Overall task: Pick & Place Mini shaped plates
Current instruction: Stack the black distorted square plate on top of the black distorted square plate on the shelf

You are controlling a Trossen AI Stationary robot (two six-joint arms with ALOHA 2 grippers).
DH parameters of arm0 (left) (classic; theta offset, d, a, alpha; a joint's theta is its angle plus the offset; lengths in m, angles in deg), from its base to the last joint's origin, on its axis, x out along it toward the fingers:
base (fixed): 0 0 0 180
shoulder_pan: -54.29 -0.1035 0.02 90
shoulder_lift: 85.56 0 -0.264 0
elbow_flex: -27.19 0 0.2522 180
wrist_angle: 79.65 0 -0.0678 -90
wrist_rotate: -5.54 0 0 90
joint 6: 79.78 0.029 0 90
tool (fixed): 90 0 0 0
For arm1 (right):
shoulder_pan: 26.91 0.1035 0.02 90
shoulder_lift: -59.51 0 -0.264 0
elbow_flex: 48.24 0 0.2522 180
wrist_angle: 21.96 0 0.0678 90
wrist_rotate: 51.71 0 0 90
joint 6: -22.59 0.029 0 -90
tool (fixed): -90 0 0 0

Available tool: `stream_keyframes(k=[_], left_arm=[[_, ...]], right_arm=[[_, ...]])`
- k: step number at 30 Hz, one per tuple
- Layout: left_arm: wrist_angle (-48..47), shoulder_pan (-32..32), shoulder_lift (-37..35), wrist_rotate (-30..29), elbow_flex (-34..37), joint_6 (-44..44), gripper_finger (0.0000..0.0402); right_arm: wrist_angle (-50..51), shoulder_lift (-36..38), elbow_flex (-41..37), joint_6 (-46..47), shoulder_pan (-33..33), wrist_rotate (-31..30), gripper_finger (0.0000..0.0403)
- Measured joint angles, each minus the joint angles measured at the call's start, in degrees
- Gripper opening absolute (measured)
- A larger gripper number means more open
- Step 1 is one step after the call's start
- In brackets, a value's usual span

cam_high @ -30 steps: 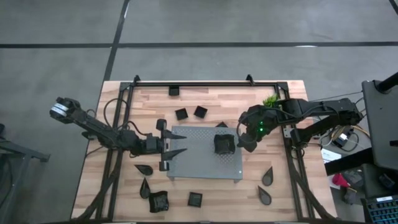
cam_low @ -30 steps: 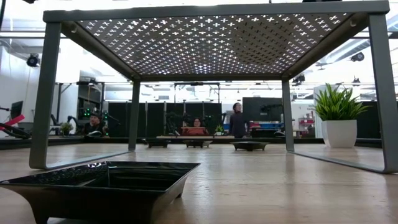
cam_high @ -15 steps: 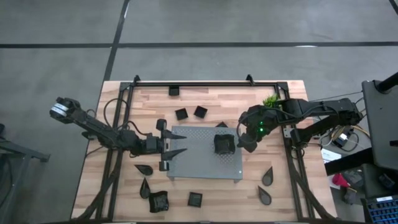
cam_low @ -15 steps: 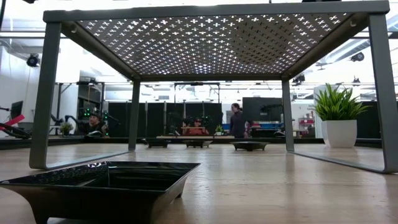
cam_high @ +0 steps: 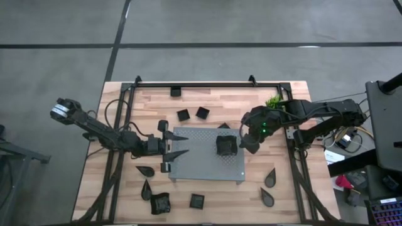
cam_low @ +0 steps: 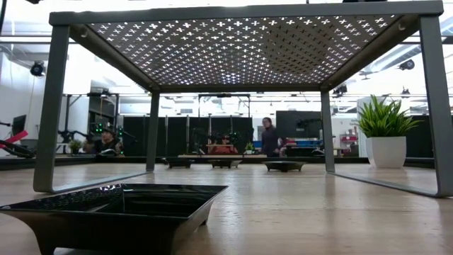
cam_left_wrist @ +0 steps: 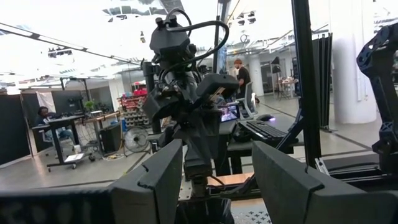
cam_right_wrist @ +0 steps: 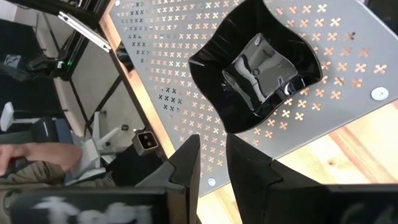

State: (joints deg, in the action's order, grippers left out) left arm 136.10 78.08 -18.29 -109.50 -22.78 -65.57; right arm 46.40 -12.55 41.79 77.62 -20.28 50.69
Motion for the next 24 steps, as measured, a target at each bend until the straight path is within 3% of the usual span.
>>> stream_keyframes(k=[6, 11, 15, 20, 24], left_arm=[[0.4, 0.0, 0.0, 0.6, 0.0, -3.4, 0.0191], [3.1, 0.0, 0.0, 7.0, 0.0, -5.6, 0.0191], [3.5, 0.0, 0.0, 11.0, 0.0, -5.9, 0.0191], [2.2, 0.0, 0.0, 11.7, 0.0, -9.6, 0.0191], [2.4, 0.0, 0.0, 12.4, 0.0, -11.3, 0.0191]], right_arm=[[-1.1, 0.8, 0.3, -3.8, 1.4, -0.3, 0.0068], [-2.4, 0.8, 0.3, -7.7, 4.7, -4.2, 0.0070], [-8.2, 0.8, 0.3, -12.6, 7.0, -8.1, 0.0064], [-15.4, 0.8, 0.3, -23.1, 10.3, -8.3, 0.0061], [-18.1, 0.8, -0.4, -28.3, 12.8, -12.0, 0.0063]])
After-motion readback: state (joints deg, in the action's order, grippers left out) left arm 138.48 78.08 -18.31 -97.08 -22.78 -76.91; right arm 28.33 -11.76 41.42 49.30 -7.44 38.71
